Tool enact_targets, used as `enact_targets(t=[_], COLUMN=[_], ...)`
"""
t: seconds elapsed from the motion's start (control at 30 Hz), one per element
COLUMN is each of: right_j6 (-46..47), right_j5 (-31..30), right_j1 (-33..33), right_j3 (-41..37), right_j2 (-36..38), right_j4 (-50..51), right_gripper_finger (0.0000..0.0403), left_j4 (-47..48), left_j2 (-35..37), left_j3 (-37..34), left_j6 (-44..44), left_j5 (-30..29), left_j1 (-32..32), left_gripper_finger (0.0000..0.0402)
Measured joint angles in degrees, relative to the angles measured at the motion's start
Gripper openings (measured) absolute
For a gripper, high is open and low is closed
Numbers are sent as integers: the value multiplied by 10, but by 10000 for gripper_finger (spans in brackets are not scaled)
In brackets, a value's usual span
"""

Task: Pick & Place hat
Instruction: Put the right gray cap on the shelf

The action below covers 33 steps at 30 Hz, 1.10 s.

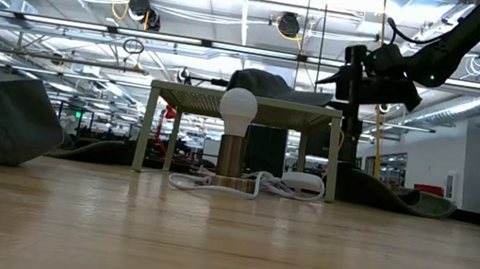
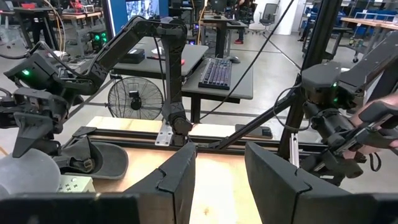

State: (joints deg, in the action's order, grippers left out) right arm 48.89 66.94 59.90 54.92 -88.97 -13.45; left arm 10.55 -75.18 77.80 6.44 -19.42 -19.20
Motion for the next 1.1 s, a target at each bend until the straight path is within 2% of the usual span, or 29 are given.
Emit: enact_targets(t=[0.2,0.63,0.93,1.1], right_j6=[1,-17,-81,-88], right_j5=[-14,-23,-24,-26], right_j1=[1,27,76,76], right_j3=[0,0,0,0], right_j2=[0,20,54,55], right_j4=[41,68,179,181], right_gripper_finger=[189,183,183,180], left_j4=[5,16,17,17], left_j2=[0,0,0,0], left_j3=[0,0,0,0], left_j6=[1,17,17,14], left_j5=[0,15,15,15], left_j1=[0,0,0,0], left_gripper_finger=[145,145,145,145])
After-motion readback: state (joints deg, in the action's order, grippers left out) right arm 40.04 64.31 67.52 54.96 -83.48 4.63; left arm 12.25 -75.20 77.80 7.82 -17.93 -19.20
